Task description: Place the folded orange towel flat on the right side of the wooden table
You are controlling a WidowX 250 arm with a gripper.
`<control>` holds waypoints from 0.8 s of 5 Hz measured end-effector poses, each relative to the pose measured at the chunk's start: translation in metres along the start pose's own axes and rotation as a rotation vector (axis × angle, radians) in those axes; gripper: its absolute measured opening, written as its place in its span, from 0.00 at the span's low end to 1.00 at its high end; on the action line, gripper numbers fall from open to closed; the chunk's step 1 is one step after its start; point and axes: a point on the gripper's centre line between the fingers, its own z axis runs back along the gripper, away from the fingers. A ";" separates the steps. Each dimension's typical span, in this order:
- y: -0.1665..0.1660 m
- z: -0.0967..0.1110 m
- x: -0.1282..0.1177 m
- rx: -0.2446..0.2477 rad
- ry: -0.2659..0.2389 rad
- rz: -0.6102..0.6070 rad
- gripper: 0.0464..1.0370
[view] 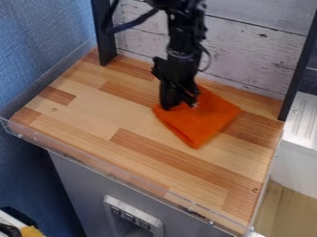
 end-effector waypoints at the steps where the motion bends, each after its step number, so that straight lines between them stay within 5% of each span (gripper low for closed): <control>1: -0.018 0.002 0.001 -0.020 -0.014 0.106 0.01; 4: -0.048 0.008 -0.010 -0.115 -0.036 0.332 0.01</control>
